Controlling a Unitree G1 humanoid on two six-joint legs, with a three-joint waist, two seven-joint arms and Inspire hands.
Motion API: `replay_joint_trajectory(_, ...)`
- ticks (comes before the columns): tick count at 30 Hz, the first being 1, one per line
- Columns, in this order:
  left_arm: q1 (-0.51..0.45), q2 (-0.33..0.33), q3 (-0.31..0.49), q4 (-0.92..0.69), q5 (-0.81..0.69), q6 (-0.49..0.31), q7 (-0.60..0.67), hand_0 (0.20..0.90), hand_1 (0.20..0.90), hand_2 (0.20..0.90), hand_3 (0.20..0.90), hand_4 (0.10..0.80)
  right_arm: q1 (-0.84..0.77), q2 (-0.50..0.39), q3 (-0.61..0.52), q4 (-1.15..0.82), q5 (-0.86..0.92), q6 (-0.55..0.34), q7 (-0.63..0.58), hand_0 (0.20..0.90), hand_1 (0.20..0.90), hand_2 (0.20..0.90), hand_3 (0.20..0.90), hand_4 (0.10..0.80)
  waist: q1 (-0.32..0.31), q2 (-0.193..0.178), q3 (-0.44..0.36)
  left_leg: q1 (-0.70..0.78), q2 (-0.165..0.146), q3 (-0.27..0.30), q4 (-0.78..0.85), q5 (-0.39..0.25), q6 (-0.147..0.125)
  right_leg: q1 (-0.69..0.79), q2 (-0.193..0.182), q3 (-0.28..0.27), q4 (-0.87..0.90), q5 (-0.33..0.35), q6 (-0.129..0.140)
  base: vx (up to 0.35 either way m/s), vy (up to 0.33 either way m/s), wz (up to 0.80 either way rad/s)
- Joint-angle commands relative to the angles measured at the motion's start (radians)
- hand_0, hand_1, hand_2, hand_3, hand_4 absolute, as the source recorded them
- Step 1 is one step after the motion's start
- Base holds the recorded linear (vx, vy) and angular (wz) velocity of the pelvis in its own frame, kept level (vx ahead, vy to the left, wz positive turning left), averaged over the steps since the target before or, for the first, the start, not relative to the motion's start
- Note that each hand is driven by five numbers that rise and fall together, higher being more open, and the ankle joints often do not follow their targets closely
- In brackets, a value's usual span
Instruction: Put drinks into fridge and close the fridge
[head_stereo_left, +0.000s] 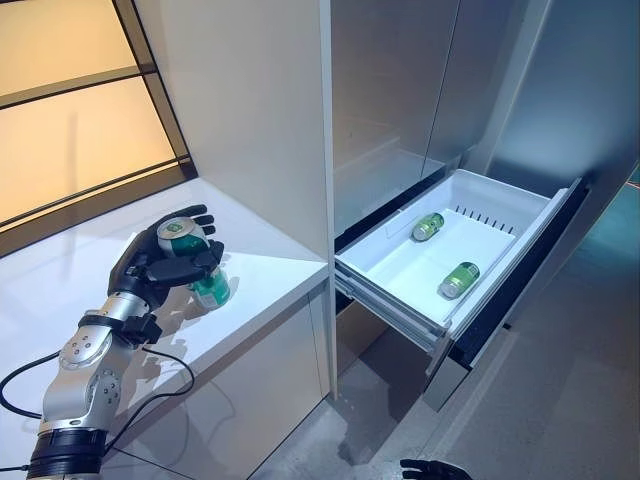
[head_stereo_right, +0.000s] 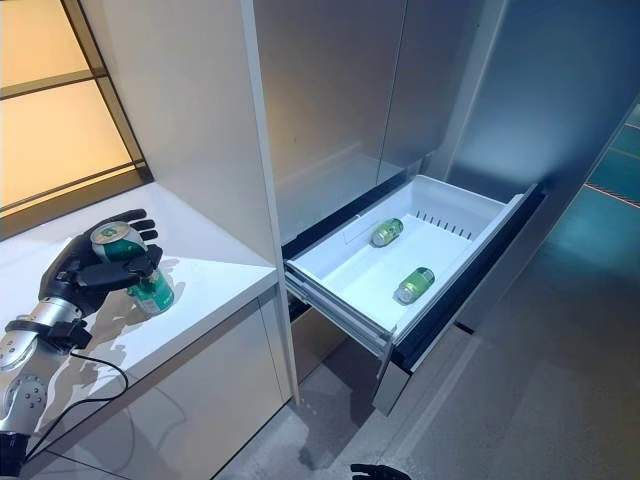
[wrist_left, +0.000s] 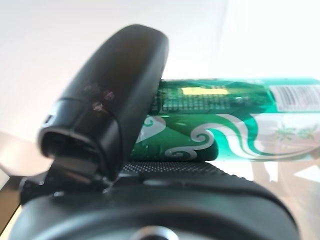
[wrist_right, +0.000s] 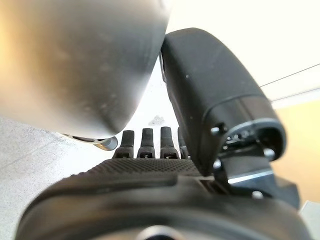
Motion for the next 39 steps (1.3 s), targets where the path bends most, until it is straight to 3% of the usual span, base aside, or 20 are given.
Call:
replay_joint_trajectory(1, -0.164, 0.077, 0.035, -0.008, 0.002, -0.056, -0.025, 0.3, 0.3, 0.3, 0.2, 0.1, 0.001, -0.03, 0.045, 0.032, -0.023, -0.003, 0.026, 0.9, 0.9, 0.9, 0.9, 0.8, -0.024, -0.003, -0.003, 0.021, -0.03, 0.102, 0.005, -0.058, 0.018, 0.006, 0.006, 0.064, 0.034, -0.052, 0.035, 0.0, 0.0, 0.0)
replay_joint_trajectory(17, -0.194, 0.048, 0.046, -0.08, -0.112, -0.144, 0.007, 0.3, 0.3, 0.3, 0.2, 0.1, 0.011, -0.029, 0.04, -0.018, 0.029, -0.049, 0.023, 0.9, 0.9, 0.9, 0.9, 0.8, -0.041, -0.008, 0.001, 0.022, -0.027, 0.108, 0.003, -0.06, 0.018, 0.003, 0.01, 0.081, 0.033, -0.052, 0.031, 0.002, -0.004, -0.05)
replay_joint_trajectory(26, -0.195, -0.018, 0.015, -0.252, -0.236, -0.163, -0.101, 0.3, 0.3, 0.3, 0.2, 0.1, 0.048, -0.018, 0.076, -0.5, 0.096, -0.063, -0.001, 0.9, 0.9, 0.9, 0.9, 0.8, -0.069, -0.017, 0.005, 0.019, -0.026, 0.113, 0.003, -0.056, 0.023, -0.008, 0.012, 0.099, 0.04, -0.048, 0.03, -0.018, -0.004, -0.04)
replay_joint_trajectory(33, -0.204, -0.063, -0.088, -0.394, -0.293, -0.155, -0.203, 0.3, 0.3, 0.3, 0.2, 0.1, 0.052, -0.033, 0.1, -0.923, 0.169, 0.038, 0.112, 0.9, 0.9, 0.9, 0.9, 0.8, -0.094, -0.029, 0.009, 0.014, -0.026, 0.124, 0.003, -0.044, 0.024, -0.018, 0.015, 0.116, 0.038, -0.032, 0.033, -0.039, -0.014, -0.07)
replay_joint_trajectory(39, -0.21, -0.078, -0.188, -0.444, -0.335, -0.156, -0.266, 0.3, 0.3, 0.3, 0.2, 0.1, -0.046, -0.126, 0.06, -1.235, 0.32, 0.115, 0.133, 0.9, 0.9, 0.9, 0.9, 0.8, -0.104, -0.033, 0.012, 0.015, -0.024, 0.139, 0.003, -0.041, 0.025, -0.021, 0.017, 0.13, 0.032, -0.019, 0.033, -0.026, -0.004, -0.12)
